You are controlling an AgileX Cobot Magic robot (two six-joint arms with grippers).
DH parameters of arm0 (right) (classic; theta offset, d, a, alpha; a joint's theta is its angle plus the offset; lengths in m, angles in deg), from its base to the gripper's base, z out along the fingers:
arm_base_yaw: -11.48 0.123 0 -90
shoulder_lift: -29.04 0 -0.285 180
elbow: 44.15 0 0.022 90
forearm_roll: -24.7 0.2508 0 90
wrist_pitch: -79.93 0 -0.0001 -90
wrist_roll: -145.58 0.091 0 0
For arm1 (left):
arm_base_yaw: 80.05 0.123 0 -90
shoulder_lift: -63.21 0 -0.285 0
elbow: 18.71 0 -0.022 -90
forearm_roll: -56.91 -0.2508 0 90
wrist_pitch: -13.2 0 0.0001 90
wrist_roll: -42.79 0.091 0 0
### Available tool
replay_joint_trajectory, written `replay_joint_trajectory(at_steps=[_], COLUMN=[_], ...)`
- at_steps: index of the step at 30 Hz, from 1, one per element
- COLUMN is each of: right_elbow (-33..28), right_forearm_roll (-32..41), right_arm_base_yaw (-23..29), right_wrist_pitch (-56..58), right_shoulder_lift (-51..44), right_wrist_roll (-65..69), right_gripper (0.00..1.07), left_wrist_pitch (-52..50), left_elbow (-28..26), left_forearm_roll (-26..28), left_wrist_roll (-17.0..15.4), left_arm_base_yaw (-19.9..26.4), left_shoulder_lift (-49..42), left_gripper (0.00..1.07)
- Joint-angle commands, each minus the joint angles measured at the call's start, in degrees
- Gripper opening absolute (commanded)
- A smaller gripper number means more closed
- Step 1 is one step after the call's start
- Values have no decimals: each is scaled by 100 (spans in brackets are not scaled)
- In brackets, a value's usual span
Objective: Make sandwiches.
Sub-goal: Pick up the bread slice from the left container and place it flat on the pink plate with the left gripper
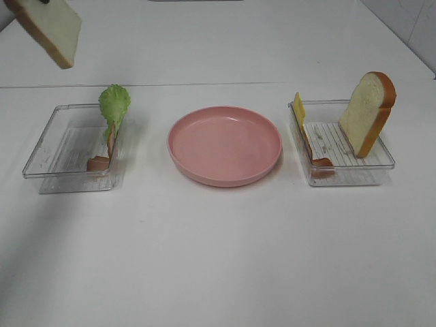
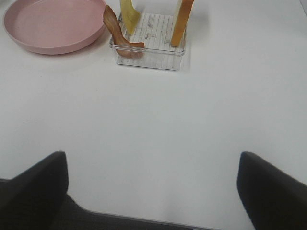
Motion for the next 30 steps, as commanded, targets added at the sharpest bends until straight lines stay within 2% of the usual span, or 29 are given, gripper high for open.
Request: replay_joint_trajectory(at_steps=[1,3,4,5,7,8,10,11,14,20,30], right_elbow=[0,0,0,0,0,0,0,0,0,0,0], right_forearm_roll=[40,40,40,40,46,46,46,46,46,46,57], right_arm_base_yaw=[-29,-29,-29,-29,-29,-29,-29,-29,-29,-29,-29], right_wrist_pitch=[-11,-11,-11,-11,-17,-17,-17,-17,-17,-17,-17], right_shoulder_lift=[-132,-132,-132,-132,-132,-132,-132,-132,-132,-132,-132], right_wrist_roll=[40,40,40,40,40,40,40,40,40,40,40], right_gripper=[93,93,93,93,93,93,93,93,93,93,93], left_wrist_pitch=[-407,-504,-653,-653,-894,-894,-1071,-1071,-1197,-1255,-1576], left_elbow=[-40,-34,-23,-23,-23,-23,-23,-23,-23,-23,-29], left_forearm_roll=[201,304,567,567,1049,1049,1438,1438,1891,2406,2636], left_wrist_roll=[-40,-40,-40,-40,-6,-6,183,183,327,338,332], left_arm_base_yaw=[-516,-636,-825,-825,-1112,-1112,-1346,-1346,-1610,-1874,-1994], left_shoulder_lift=[0,29,80,80,252,252,481,481,842,1455,2172], left_gripper=[0,0,0,0,0,0,0,0,0,0,0])
